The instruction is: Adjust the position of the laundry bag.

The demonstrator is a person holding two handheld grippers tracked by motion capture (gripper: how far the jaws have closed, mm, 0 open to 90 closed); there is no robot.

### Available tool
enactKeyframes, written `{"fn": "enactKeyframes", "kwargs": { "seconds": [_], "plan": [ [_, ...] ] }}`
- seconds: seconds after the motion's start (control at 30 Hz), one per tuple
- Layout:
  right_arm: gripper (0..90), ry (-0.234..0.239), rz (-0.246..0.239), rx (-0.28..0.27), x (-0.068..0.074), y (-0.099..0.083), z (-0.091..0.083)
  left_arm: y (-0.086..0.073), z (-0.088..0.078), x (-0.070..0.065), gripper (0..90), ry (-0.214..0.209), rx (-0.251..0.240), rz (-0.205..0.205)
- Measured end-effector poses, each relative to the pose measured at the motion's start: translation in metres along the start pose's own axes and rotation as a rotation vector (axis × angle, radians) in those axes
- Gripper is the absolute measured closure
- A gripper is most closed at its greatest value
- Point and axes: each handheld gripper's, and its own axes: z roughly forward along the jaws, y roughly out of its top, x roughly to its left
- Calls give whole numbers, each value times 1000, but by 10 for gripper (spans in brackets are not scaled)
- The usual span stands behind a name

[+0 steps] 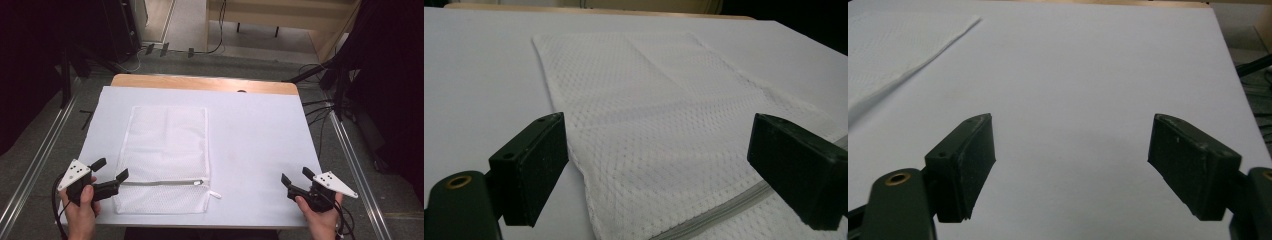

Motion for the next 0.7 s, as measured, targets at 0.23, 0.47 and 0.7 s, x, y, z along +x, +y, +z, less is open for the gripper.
{"fn": "enactKeyframes", "kwargs": {
  "seconds": [0.23,0.47,0.7],
  "plan": [
    [285,16,-12,27,25,14,14,-2,4,-5,99,13,25,9],
    [418,66,-62,39,59,33,45,-2,2,-1,99,16,27,-1],
    [498,194,-67,76,95,45,81,-3,2,0,100,17,29,-8]
  ]
}}
